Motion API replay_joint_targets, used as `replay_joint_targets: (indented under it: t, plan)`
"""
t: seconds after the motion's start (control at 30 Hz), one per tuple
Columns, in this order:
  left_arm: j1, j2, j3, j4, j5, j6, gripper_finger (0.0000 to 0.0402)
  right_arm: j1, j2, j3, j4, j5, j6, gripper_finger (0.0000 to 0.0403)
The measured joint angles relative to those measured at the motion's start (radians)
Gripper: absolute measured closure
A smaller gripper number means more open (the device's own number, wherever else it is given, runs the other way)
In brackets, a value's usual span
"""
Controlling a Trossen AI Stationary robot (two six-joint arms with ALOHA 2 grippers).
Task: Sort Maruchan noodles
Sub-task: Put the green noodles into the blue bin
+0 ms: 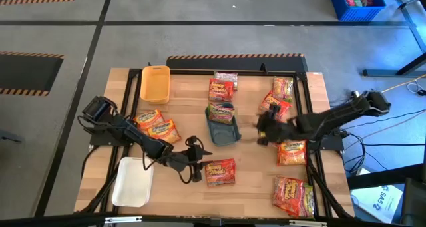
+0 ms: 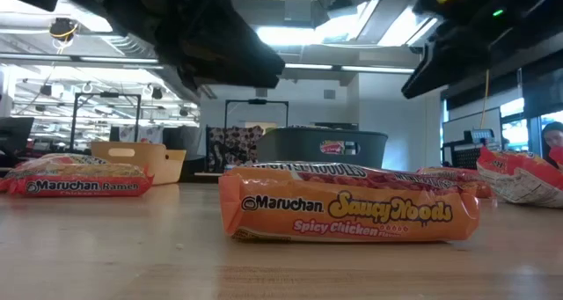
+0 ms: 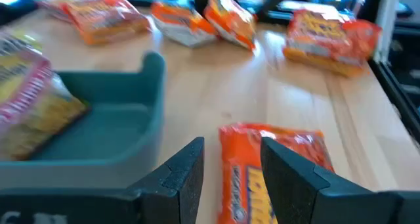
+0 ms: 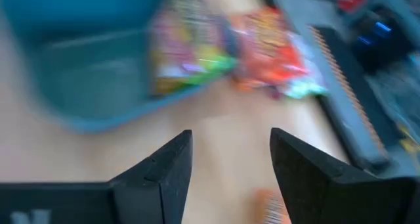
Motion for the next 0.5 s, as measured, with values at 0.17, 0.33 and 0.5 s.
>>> replay_joint_targets:
  t: [0.17, 0.33, 0.5]
  plan:
    - [0.006, 0.000, 0.000, -0.007, -0.047, 0.000, 0.0259, -0.289, -0.024, 0.000, 0.017, -0.049, -0.108, 0.0214]
    - [0.008, 0.000, 0.000, -0.010, -0.052, 0.026, 0.0259, -0.612, -0.005, 0.000, 0.037, -0.229, -0.181, 0.0214]
    - [0.015, 0.000, 0.000, -0.009, -0.052, 0.065, 0.0259, -0.868, 0.034, 0.001, 0.038, -0.355, -0.222, 0.0214]
